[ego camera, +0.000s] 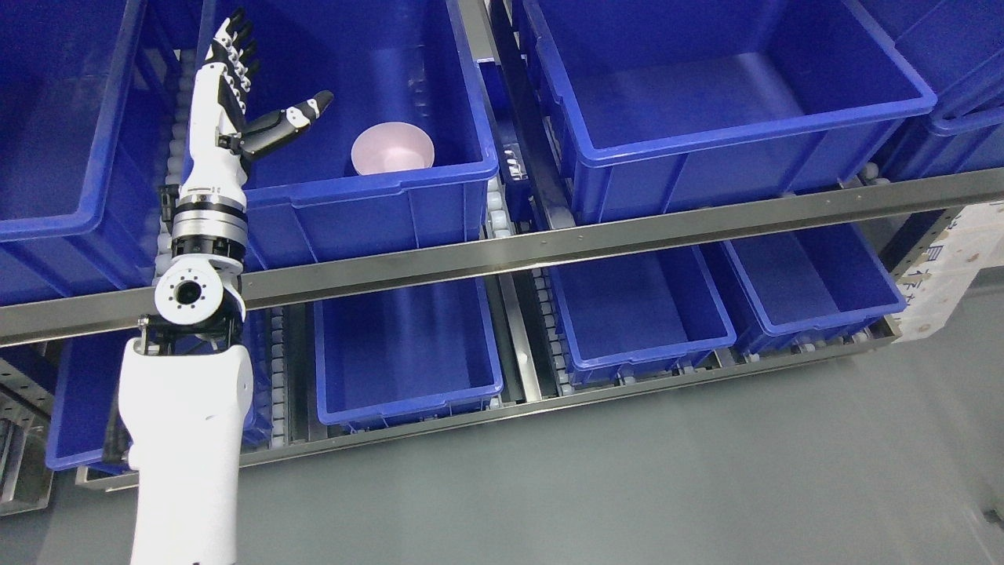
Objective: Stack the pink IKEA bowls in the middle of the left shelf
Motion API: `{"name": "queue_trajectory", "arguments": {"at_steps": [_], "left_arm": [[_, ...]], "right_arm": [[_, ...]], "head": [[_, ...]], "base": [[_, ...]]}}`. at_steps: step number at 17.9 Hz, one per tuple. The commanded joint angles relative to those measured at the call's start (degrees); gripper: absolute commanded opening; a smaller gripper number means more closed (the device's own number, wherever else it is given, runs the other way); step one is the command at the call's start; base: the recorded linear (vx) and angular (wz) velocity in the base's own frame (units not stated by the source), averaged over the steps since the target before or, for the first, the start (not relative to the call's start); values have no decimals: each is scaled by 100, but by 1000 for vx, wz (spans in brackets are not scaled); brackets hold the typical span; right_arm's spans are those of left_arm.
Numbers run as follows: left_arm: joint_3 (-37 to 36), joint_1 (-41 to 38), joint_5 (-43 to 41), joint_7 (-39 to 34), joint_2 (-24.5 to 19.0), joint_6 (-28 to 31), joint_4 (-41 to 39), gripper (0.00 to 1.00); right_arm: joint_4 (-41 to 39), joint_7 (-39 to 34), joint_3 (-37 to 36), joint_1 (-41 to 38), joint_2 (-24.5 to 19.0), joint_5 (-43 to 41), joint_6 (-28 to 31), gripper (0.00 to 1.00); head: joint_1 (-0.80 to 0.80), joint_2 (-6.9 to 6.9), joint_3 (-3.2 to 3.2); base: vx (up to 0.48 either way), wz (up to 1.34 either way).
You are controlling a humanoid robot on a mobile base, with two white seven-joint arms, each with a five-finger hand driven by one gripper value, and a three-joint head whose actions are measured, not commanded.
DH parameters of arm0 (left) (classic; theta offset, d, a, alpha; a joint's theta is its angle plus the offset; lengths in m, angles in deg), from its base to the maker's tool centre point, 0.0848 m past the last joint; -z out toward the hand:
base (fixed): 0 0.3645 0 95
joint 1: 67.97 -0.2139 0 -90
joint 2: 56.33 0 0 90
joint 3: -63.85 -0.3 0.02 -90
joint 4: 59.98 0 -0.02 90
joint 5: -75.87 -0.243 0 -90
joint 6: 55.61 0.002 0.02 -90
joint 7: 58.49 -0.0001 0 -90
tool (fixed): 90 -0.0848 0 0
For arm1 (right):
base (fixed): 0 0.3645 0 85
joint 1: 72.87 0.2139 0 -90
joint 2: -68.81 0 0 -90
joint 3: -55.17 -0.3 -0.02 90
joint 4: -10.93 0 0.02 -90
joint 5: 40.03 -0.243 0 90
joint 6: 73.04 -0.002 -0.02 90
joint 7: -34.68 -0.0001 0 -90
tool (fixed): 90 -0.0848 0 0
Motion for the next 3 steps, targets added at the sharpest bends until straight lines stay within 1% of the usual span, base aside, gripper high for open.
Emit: {"name": "queue_trajectory", "arguments": {"at_steps": [1,3], "left_arm": [[-1,-59,10,3,-39,20,-538,100],[-1,-59,10,3,-39,20,-538,100]], "right_arm": [[0,-5,-53,0,100,44,1,100],[0,-5,-53,0,100,44,1,100]], "head": [[0,0,0],[0,0,0]], "base": [[0,0],[0,0]]}}
